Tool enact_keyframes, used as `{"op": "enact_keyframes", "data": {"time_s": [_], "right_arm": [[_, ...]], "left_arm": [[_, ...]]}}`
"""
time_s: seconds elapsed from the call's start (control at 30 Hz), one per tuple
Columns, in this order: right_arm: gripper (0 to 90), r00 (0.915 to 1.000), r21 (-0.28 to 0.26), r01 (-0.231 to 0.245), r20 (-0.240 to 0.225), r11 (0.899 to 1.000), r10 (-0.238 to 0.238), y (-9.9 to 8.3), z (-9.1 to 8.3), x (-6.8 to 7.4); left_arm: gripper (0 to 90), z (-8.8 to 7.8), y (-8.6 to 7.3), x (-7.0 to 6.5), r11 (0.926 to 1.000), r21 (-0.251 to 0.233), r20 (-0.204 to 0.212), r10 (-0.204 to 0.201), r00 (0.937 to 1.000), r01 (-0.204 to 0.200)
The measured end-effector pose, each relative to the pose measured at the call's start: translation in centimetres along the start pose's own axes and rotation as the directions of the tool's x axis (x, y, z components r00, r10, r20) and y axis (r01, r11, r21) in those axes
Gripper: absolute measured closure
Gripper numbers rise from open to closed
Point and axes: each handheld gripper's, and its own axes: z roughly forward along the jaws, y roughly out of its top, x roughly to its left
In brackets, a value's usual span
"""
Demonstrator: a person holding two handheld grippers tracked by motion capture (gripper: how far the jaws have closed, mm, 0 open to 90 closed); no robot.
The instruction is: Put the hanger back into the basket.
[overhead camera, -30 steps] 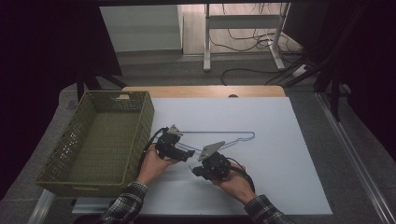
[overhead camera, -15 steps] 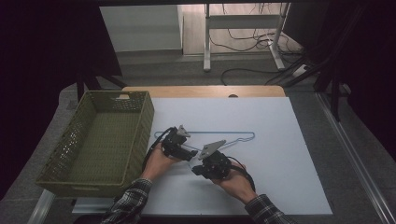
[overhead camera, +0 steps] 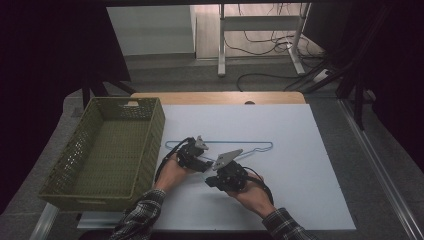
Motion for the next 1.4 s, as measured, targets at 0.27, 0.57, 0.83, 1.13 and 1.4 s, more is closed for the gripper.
{"op": "enact_keyframes", "data": {"time_s": [0.27, 0.57, 0.83, 1.13, 1.4], "right_arm": [[86.9, 1.0000, -0.010, 0.002, 0.004, 1.000, -0.001, 0.1, -0.2, 0.0], [70.6, 0.9969, -0.052, 0.011, 0.078, 0.999, -0.007, 0.7, -2.3, 0.2], [41.5, 0.9739, -0.238, -0.060, 0.199, 0.969, 0.109, 0.4, -10.3, -1.5], [38.6, 0.9521, -0.279, -0.105, 0.249, 0.955, 0.178, -1.5, -12.7, -2.4], [38.0, 0.9497, -0.278, -0.129, 0.242, 0.952, 0.199, -1.7, -11.6, -2.5]], "left_arm": [[52.9, -0.2, 0.3, -0.2, 0.9973, 0.010, -0.010, 0.072, 0.9973, -0.072], [70.6, -0.7, 0.7, -1.4, 0.9713, 0.010, -0.088, 0.238, 0.9674, -0.238], [86.9, -2.6, 2.1, -1.7, 0.9716, -0.072, -0.058, 0.222, 0.9734, -0.225], [87.3, -4.9, 2.8, -0.3, 0.9844, -0.176, 0.116, 0.026, 0.9930, -0.005], [87.2, -7.0, 3.0, -0.5, 0.9688, -0.231, 0.213, -0.040, 0.9762, 0.090]]}}
